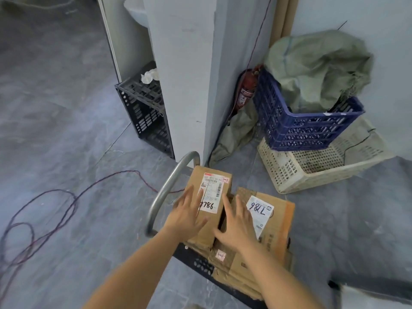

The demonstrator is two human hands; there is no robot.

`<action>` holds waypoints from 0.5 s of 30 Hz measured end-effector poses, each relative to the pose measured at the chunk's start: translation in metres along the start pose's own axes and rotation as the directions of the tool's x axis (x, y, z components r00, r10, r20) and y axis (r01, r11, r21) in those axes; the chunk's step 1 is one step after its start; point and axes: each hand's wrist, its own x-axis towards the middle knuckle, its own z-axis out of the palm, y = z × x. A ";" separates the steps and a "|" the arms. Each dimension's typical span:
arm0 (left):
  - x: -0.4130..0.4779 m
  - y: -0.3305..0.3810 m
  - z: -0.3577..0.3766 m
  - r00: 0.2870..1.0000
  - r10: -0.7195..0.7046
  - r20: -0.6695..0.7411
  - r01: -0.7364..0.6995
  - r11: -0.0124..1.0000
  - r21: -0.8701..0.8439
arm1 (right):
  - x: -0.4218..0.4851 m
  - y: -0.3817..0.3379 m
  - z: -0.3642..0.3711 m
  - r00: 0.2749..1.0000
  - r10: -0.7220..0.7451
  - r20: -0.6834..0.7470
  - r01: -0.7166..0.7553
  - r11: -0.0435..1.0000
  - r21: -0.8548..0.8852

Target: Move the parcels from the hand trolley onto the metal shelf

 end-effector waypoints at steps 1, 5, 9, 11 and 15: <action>0.005 -0.006 0.009 1.000 -0.006 0.004 0.006 1.000 -0.009 | 0.006 0.003 0.010 1.000 0.006 0.013 -0.006 1.000 0.003; 0.019 -0.023 0.031 0.999 -0.033 0.019 0.033 0.999 0.006 | 0.022 0.012 0.038 0.999 0.036 0.033 -0.035 0.999 -0.025; 0.025 -0.036 0.048 0.997 -0.065 0.051 0.070 0.993 -0.096 | 0.032 0.010 0.051 0.998 0.059 0.029 -0.056 0.995 -0.078; 0.028 -0.039 0.055 0.992 -0.082 0.093 0.096 0.982 -0.160 | 0.037 0.008 0.056 0.998 0.049 0.043 -0.044 0.993 -0.113; 0.035 -0.045 0.063 0.985 -0.111 0.132 0.143 0.953 -0.266 | 0.048 0.007 0.066 0.996 0.033 -0.086 -0.044 0.990 -0.136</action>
